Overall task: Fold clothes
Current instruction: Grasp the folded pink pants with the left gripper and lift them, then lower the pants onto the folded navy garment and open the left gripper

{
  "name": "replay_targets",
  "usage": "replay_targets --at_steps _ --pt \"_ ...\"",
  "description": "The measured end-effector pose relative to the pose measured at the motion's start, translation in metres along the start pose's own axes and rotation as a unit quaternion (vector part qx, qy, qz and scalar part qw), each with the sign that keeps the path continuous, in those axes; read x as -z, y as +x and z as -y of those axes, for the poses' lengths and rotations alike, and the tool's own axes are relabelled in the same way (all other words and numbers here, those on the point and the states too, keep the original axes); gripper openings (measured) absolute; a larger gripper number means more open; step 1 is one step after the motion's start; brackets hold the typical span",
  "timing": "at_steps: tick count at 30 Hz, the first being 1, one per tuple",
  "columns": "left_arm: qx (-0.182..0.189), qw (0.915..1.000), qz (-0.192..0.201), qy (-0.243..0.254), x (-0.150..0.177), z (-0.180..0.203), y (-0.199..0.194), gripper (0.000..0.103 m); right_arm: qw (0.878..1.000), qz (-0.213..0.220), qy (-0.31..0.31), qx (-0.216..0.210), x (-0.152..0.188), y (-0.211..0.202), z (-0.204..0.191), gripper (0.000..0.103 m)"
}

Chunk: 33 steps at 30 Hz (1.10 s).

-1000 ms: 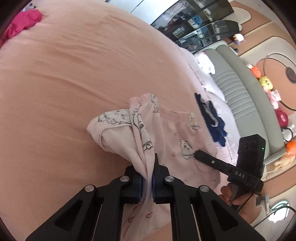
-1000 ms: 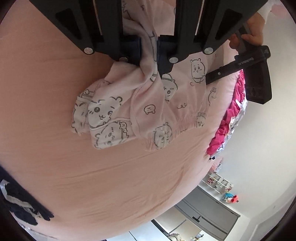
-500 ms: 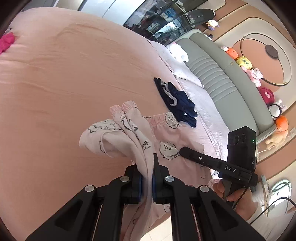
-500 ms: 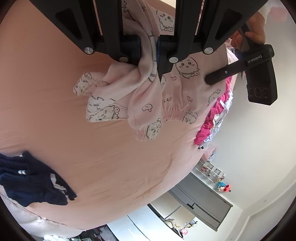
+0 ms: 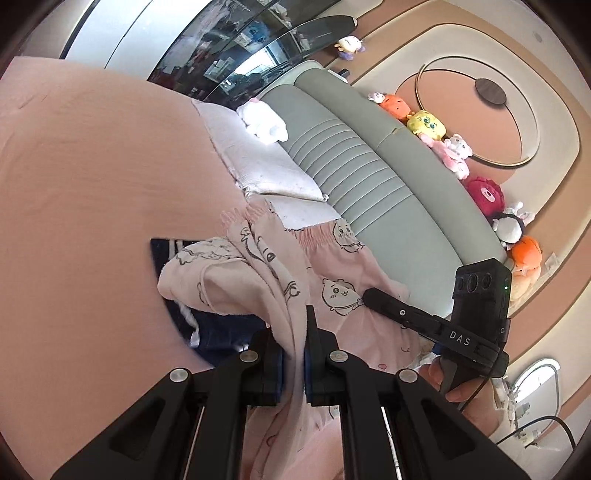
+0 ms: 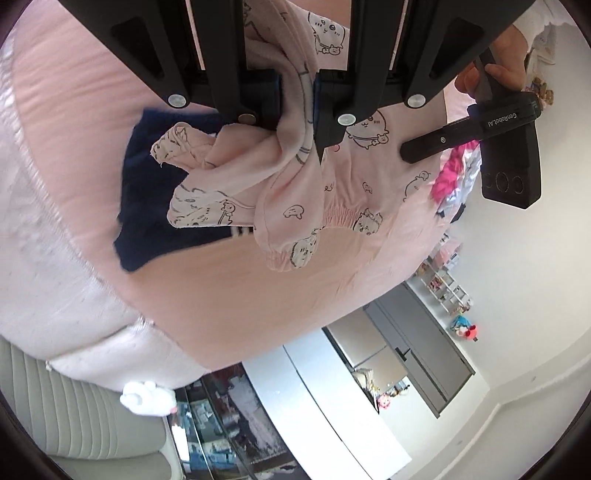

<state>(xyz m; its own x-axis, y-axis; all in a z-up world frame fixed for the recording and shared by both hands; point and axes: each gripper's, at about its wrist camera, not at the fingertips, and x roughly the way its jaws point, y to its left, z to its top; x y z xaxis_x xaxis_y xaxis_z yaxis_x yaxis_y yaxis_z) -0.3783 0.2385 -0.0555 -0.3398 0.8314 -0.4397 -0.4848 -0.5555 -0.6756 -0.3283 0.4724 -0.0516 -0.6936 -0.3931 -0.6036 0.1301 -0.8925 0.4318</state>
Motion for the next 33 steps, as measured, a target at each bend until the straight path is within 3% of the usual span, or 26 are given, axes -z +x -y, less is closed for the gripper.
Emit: replay_targets --at_steps 4,6,10,12,14,16,18,20,23,24,26,28,30,33 --pt "-0.003 0.9999 -0.01 -0.001 -0.034 -0.011 0.052 0.006 1.0 0.012 -0.006 0.017 -0.044 0.01 0.049 0.01" --pt "-0.013 0.9991 -0.032 -0.024 -0.033 -0.036 0.081 0.006 1.0 0.003 -0.006 0.024 -0.054 0.028 0.074 0.01" --pt "-0.052 0.9905 -0.097 -0.083 -0.012 -0.099 0.141 0.007 0.997 -0.047 0.007 0.06 -0.038 0.097 0.128 0.013" --pt "-0.108 0.9795 -0.146 -0.087 0.006 -0.122 0.161 0.008 0.991 -0.103 0.029 0.081 -0.018 0.131 0.161 0.014" --pt "-0.086 0.9844 -0.136 -0.072 0.014 -0.124 0.152 0.008 0.986 -0.133 0.048 0.087 0.0 0.146 0.184 0.015" --pt "-0.1 0.9874 -0.115 -0.041 0.011 -0.116 0.131 0.01 0.992 -0.103 0.047 0.063 0.004 0.129 0.188 0.017" --pt "-0.138 0.986 -0.093 0.005 0.006 -0.105 0.109 0.014 0.994 -0.075 0.034 0.072 0.003 0.108 0.187 0.027" --pt "-0.191 0.9774 -0.063 0.066 -0.001 -0.087 0.088 0.014 0.993 -0.043 0.007 0.114 0.002 0.084 0.18 0.033" --pt "-0.174 0.9701 -0.061 0.158 -0.002 -0.059 0.104 0.014 0.974 0.006 -0.078 0.211 -0.003 0.056 0.155 0.035" --pt "-0.167 0.9658 -0.06 0.189 -0.002 -0.05 0.109 0.014 0.97 0.015 -0.11 0.215 -0.004 0.056 0.144 0.035" --pt "-0.154 0.9543 -0.059 0.249 -0.002 -0.031 0.121 0.014 0.971 0.006 -0.149 0.187 0.0 0.068 0.124 0.035" --pt "-0.138 0.9491 -0.076 0.273 0.008 -0.037 0.154 0.014 0.972 -0.016 -0.167 0.166 0.006 0.091 0.113 0.035" --pt "-0.155 0.939 -0.12 0.282 0.018 -0.051 0.185 0.014 0.974 -0.041 -0.166 0.146 0.018 0.112 0.113 0.035" --pt "-0.167 0.9276 -0.149 0.299 0.027 -0.071 0.186 0.014 0.974 -0.081 -0.158 0.139 0.035 0.124 0.135 0.031"
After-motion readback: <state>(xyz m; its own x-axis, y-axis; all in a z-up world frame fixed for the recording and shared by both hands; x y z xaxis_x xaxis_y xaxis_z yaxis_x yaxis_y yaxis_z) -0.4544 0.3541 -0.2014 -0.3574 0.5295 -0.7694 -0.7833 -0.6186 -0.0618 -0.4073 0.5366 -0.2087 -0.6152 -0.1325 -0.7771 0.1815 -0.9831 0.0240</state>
